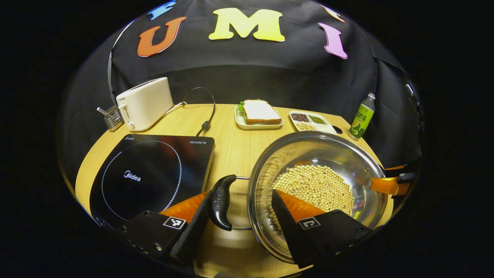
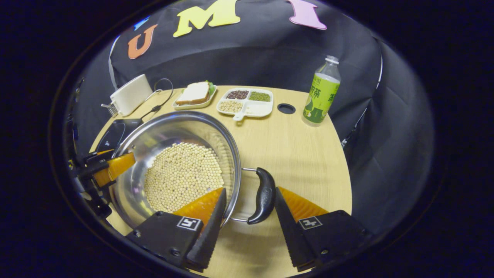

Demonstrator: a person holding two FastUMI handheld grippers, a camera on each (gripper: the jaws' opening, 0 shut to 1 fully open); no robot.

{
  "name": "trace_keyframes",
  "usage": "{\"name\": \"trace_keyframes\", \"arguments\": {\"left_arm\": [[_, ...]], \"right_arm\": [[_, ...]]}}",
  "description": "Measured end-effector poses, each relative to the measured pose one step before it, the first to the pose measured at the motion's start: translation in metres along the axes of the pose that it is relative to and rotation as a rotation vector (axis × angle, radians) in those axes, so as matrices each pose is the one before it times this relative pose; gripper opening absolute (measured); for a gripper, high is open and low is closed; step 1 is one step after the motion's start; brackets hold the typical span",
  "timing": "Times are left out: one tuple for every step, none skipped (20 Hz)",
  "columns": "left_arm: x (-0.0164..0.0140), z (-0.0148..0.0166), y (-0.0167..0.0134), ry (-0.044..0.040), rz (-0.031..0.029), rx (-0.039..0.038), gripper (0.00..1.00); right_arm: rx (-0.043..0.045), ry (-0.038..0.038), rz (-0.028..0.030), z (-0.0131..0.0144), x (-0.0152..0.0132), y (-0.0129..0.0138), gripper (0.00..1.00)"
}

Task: First push the handle of the pot to place it horizontally, then grasp the pot with both hands and set it on the induction cooktop.

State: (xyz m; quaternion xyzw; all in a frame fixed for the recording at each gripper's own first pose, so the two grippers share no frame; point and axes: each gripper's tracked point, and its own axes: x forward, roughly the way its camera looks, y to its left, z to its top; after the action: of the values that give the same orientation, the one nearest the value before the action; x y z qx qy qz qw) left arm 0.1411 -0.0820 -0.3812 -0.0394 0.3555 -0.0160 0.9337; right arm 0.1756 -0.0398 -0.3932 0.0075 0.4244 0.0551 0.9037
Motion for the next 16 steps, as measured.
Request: {"name": "trace_keyframes", "arguments": {"left_arm": [[0.00103, -0.00096, -0.00031, 0.00576, 0.00478, -0.00165, 0.88], [0.00249, -0.00249, 0.00151, 0.00948, 0.00826, -0.0019, 0.87], [-0.00195, -0.00281, 0.00482, 0.01218, 0.02185, -0.00147, 0.87], [0.00369, -0.00086, 0.00049, 0.0102, -0.00072, -0.0138, 0.81], [0.0021, 0.00072, 0.00042, 0.0031, 0.00633, -0.00879, 0.86], [0.00026, -0.00038, -0.00034, 0.00611, -0.00242, -0.0031, 0.71], [0.00019, -0.00045, 0.00019, 0.00633, 0.00248, 0.00109, 0.71], [0.00019, 0.00054, 0.00058, 0.00199, -0.00016, 0.00569, 0.71], [-0.00059, -0.0006, 0.0005, 0.00616, -0.00089, 0.00202, 0.81], [0.00125, 0.00151, -0.00078, -0.00156, -0.00748, 0.00431, 0.59], [-0.00255, -0.00022, 0.00001, 0.00001, -0.00505, -0.00609, 0.69], [0.00357, -0.0006, -0.00118, 0.00676, -0.00265, -0.0037, 0.55], [-0.00059, -0.00059, -0.00091, 0.01028, -0.00557, 0.00439, 0.65], [0.00015, -0.00019, 0.00039, 0.00987, -0.00914, 0.00517, 0.62], [-0.00366, 0.00216, -0.00072, -0.0014, -0.01566, -0.00079, 0.61], [0.00047, 0.00416, -0.00065, -0.01005, -0.01887, 0.01541, 0.6]], "right_arm": [[-0.00018, 0.00153, 0.00207, -0.00058, 0.00057, -0.00061, 0.75], [0.00513, 0.00446, 0.00079, 0.00032, 0.00069, -0.00064, 0.75], [0.00697, 0.00397, 0.00007, 0.00008, 0.00024, -0.00036, 0.74], [0.01247, 0.00595, -0.00237, 0.00019, -0.00081, 0.00001, 0.72], [0.0112, 0.00632, -0.00417, -0.00027, 0.00095, 0.00015, 0.7], [0.00836, 0.01064, -0.00616, -0.00047, -0.00063, -0.00065, 0.69], [0.01373, 0.01225, -0.00766, -0.00033, -0.00016, -0.00035, 0.66], [0.01404, 0.01259, -0.00835, 0.00103, -0.00055, 0.00043, 0.65], [0.00324, 0.00458, -0.00851, -0.00137, -0.00049, 0.00062, 0.62], [0.00285, 0.00449, -0.0035, -0.00218, -0.00031, 0.00007, 0.61], [0.00231, 0.0054, -0.00088, 0.00139, -0.00112, 0.00032, 0.59], [0.0041, 0.00435, -0.00614, -0.00081, 0.0003, 0.00007, 0.58], [0.00726, 0.00454, -0.0106, -0.00202, -0.00486, -0.00042, 0.55], [0.00964, -0.00431, -0.00501, -0.00094, -0.00432, 0.0003, 0.53], [0.0161, -0.00742, -0.00208, -0.00281, -0.00982, 0.0008, 0.53], [0.01261, -0.01366, -0.0035, -0.00252, -0.00653, 0.00092, 0.52]]}}
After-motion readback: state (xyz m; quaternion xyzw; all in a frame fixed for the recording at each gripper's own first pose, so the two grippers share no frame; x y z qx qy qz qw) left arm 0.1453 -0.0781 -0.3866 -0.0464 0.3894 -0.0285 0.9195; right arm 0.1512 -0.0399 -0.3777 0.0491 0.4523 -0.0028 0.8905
